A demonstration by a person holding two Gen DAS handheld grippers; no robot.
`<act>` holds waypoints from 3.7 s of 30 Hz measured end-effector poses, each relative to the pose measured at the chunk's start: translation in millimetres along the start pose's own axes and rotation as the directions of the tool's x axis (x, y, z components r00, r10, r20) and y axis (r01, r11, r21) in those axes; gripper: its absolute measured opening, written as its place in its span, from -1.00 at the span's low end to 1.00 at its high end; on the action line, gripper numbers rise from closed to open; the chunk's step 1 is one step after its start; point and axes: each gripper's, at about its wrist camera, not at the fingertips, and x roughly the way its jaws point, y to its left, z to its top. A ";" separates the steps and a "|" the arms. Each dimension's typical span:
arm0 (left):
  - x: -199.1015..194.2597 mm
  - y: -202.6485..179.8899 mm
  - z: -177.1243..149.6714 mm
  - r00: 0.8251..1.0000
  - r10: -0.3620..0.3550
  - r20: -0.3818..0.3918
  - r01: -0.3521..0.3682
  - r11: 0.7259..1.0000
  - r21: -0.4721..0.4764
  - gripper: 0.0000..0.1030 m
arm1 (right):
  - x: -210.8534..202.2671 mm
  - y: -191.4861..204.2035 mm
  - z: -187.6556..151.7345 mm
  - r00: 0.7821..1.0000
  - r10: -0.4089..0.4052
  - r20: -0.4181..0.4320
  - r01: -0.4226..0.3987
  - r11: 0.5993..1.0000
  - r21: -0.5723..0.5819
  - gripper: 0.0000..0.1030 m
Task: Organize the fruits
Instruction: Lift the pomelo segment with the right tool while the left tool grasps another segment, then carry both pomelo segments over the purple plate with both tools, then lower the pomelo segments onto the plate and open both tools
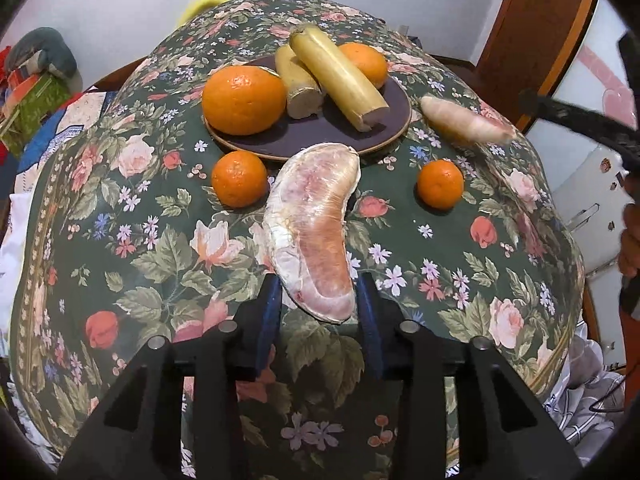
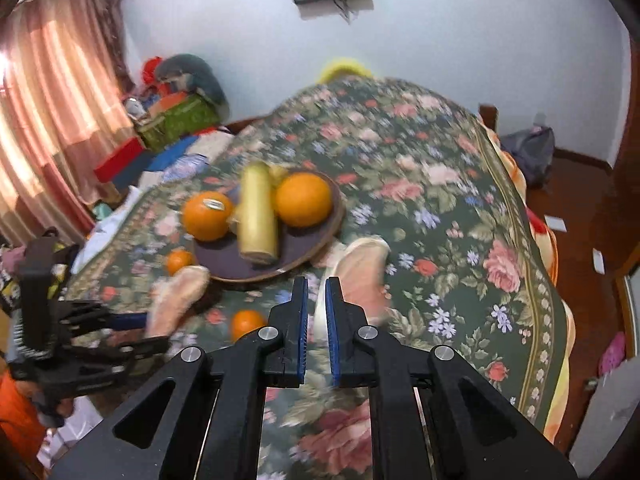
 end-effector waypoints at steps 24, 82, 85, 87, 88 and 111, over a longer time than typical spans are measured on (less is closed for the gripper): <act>29.7 16.0 34.7 0.999 -0.018 0.040 0.020 0.998 -0.053 0.18 | 62.8 -54.9 4.0 0.992 -0.049 -0.112 0.054 0.998 0.043 -0.12; 28.7 25.2 132.7 0.971 0.025 0.237 -0.003 0.996 -0.091 -0.15 | 74.2 18.8 60.8 0.991 0.128 0.039 -0.127 0.991 -0.031 -0.59; 29.8 19.6 133.4 0.972 0.013 0.236 0.005 0.997 -0.078 -0.15 | 63.6 9.4 53.8 0.994 0.103 0.046 -0.102 0.995 -0.022 -0.21; 28.6 16.9 134.1 0.969 0.022 0.248 -0.005 0.998 -0.068 -0.14 | 58.5 2.7 48.2 0.997 0.060 0.057 -0.059 0.998 -0.022 0.07; 28.5 15.9 134.5 0.968 0.018 0.248 -0.002 0.998 -0.063 -0.15 | 57.4 0.0 45.8 0.997 0.039 0.060 -0.037 0.999 -0.026 0.08; 7.4 16.2 105.1 0.965 0.056 0.254 -0.047 0.998 -0.043 -0.08 | 86.4 -46.1 11.9 0.992 0.000 -0.123 0.008 0.998 0.061 0.08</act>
